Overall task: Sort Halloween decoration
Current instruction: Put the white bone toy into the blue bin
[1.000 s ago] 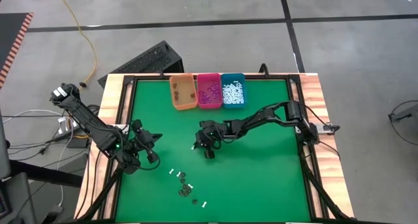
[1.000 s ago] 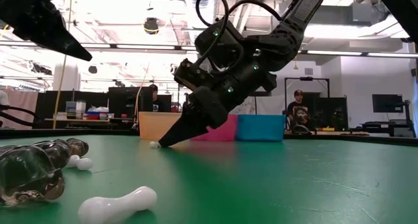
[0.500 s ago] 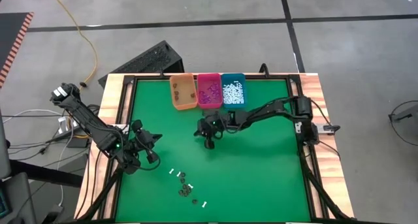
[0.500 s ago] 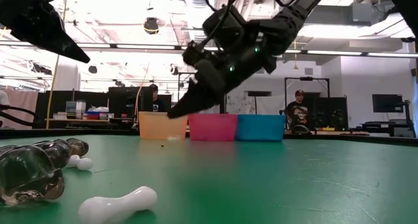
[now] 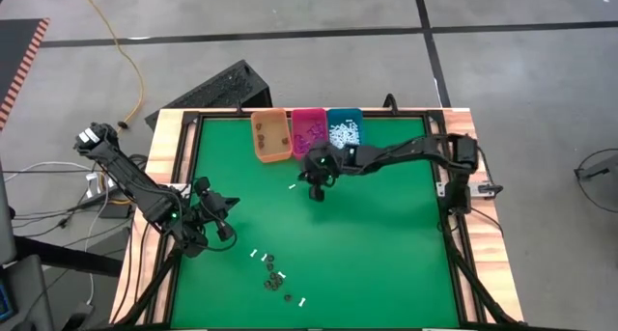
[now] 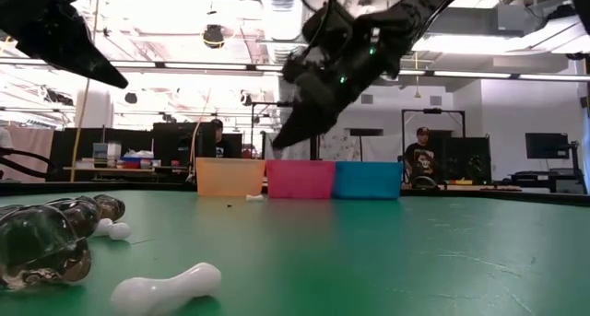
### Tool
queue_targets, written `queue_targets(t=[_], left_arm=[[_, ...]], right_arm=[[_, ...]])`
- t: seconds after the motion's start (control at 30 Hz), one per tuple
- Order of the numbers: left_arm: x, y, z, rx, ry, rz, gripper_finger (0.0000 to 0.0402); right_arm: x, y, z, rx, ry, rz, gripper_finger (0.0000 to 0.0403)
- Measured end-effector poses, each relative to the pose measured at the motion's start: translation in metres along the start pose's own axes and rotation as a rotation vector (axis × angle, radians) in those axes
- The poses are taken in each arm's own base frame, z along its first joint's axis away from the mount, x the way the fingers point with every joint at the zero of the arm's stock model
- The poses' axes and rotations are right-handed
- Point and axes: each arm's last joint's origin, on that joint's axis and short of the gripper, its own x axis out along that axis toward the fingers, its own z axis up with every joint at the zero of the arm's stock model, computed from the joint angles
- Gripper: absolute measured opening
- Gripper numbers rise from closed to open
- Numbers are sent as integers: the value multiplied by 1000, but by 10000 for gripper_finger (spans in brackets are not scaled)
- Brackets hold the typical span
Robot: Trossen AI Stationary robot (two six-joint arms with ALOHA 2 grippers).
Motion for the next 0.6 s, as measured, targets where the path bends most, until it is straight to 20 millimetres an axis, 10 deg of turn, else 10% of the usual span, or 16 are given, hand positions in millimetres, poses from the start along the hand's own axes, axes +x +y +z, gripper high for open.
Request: queue_targets(t=[0.37, 0.6], left_arm=[[0, 0, -1, 2, 12, -8, 0], [0, 1, -1, 7, 2, 6, 0]], right_arm=[[69, 9, -29, -77, -110, 56, 197], [84, -9, -49, -50, -48, 40, 215]])
